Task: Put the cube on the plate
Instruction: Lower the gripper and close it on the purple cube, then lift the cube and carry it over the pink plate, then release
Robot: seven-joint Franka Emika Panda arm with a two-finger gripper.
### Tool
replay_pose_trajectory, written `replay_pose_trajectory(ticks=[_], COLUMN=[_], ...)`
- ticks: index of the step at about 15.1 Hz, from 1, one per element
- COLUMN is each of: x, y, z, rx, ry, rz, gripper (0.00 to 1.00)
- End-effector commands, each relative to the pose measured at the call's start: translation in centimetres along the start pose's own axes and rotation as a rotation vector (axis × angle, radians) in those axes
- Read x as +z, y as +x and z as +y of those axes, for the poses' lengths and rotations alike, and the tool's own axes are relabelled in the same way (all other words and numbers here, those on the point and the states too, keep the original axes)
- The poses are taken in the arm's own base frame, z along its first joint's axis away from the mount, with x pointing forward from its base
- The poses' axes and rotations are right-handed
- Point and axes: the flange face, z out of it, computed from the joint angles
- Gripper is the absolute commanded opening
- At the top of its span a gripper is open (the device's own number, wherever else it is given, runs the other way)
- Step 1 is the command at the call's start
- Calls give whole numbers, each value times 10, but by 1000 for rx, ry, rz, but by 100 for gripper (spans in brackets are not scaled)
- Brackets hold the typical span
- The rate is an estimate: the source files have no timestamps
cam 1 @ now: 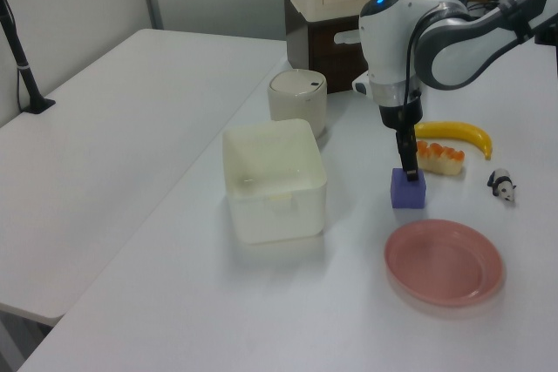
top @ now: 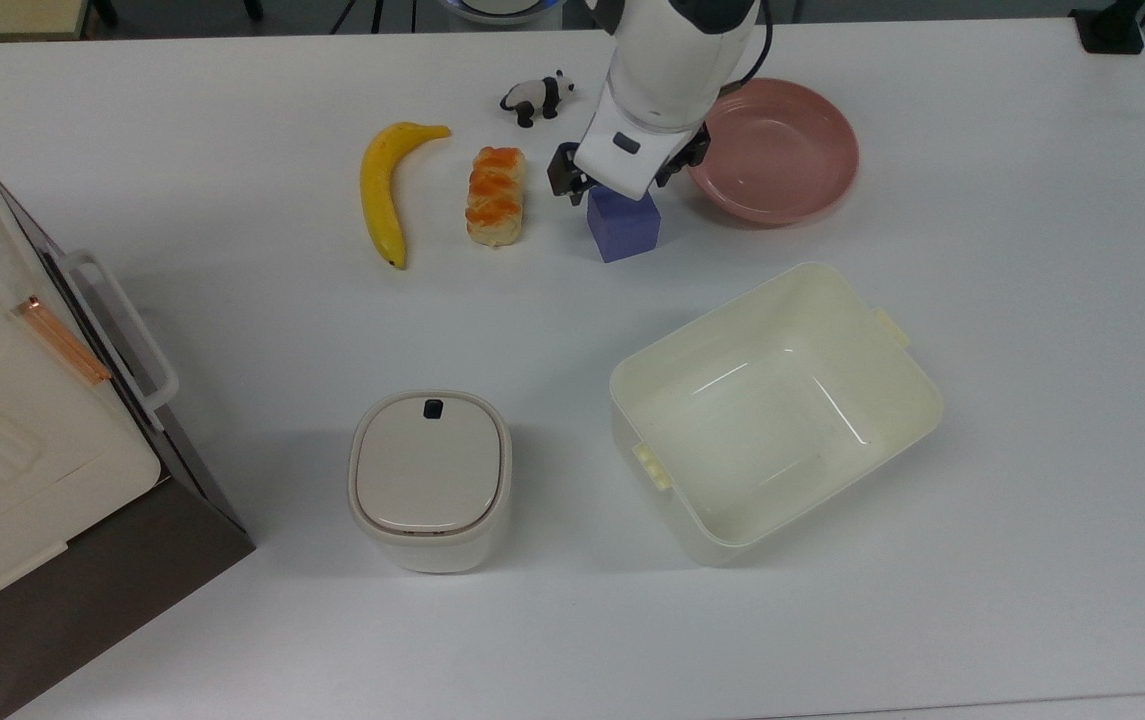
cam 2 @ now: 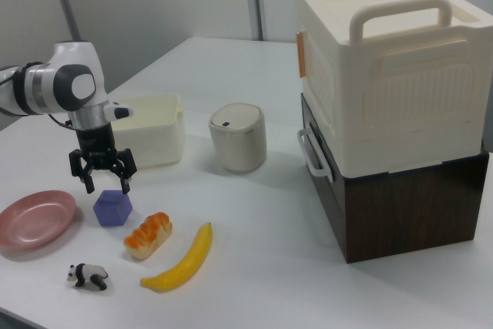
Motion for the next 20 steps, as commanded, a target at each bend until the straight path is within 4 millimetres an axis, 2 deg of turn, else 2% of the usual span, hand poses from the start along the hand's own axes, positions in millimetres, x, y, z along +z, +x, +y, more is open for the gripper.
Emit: replay_pose_trajectory(ticks=[1, 2, 3, 6, 9, 12, 14, 16, 18, 20], x=[13, 18, 24, 28, 26, 9, -5, -12, -23, -30], y=[4, 6, 9, 15, 15, 6, -1, -5, -12, -24], z=[-16, -21, -21, -16, -13, -13, -22, -49, -63, -92], rx=[-50, -57, -53, -35, -33, -38, -52, -86, -89, -137], ry=[14, 14, 13, 14, 10, 8, 6, 2, -1, -11], rz=[23, 15, 12, 44, 44, 20, 26, 35, 36, 19], gripper=[100, 100, 93, 62, 40, 36, 36, 36, 36, 37])
